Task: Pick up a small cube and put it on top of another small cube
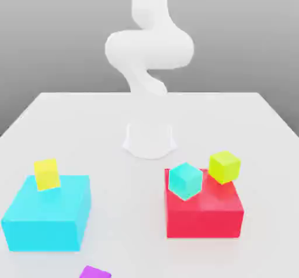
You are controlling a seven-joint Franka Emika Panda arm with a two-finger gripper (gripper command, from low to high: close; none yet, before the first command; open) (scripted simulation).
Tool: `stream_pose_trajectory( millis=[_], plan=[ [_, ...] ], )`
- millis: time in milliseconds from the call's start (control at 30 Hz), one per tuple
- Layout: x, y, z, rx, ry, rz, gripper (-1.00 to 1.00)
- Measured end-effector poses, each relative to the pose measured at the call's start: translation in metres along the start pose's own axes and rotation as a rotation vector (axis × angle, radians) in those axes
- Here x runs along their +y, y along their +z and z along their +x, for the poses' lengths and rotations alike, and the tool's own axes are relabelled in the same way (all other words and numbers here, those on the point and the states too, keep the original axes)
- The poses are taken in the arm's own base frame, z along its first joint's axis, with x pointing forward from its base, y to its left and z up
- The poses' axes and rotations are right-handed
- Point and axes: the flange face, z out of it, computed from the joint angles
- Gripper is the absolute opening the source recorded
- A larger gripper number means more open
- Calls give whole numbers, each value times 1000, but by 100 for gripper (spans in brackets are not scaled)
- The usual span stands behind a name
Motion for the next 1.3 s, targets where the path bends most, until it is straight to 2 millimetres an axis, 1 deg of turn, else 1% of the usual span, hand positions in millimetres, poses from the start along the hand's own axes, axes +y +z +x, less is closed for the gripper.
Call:
stream_pose_trajectory(
  millis=[133,267,433,567,667,833,967,1100,1133,1300],
  plan=[
    [6,72,9,-62,39,-81,0],
    [20,141,13,-121,78,-161,0],
    [48,225,9,-192,127,-261,0],
    [80,290,0,-247,169,-343,0],
    [108,336,-10,-286,203,-406,0],
    [160,406,-39,-354,248,-508,0],
    [208,455,-68,-405,287,-592,0],
    [241,500,-95,-417,296,-611,0],
    [247,509,-101,-417,296,-612,-100],
    [247,509,-101,-417,296,-611,-100]
  ],
)
